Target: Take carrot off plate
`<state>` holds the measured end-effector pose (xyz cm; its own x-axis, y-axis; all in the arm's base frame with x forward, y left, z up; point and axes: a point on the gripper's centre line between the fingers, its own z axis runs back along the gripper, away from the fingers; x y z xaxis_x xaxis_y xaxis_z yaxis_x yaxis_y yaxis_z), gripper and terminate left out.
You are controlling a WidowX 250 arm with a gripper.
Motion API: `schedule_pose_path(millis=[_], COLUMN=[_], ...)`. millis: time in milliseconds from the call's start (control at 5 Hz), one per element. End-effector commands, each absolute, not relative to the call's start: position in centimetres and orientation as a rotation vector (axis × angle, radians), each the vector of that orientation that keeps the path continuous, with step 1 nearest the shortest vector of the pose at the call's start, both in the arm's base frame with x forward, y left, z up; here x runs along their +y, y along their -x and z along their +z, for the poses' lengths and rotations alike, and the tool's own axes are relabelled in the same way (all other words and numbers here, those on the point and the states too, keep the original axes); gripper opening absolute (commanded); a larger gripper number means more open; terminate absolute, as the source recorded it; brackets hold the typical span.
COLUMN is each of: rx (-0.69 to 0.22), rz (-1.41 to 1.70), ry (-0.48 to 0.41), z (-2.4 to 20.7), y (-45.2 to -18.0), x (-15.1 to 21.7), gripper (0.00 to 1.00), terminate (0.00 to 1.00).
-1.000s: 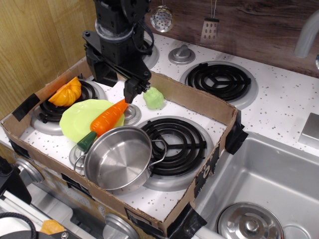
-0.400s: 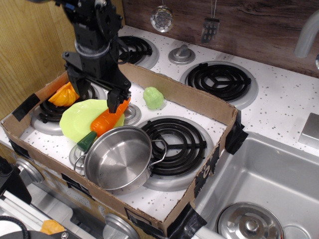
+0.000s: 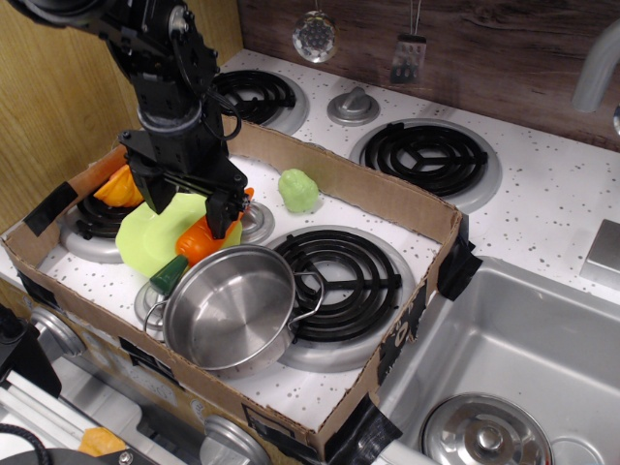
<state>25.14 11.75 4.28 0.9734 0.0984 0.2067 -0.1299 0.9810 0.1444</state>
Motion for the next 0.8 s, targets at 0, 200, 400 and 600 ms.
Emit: schedule_pose_path(millis=[0,200,400,600], rx=[-0.258,-0.274,-0.269,-0.249], rz=[0.118,0.117,0.11,0.083], ry=[-0.143,-0.148,-0.161,-0.158], z=[3.61,3.29,3.46,4.06], y=[-25.35,-25.24,-25.24,-25.58], x=[12.0,12.05,11.98,12.18], gripper=[1.0,1.0,0.0,0.0], terminate=[0.0,0.0,0.0,0.0])
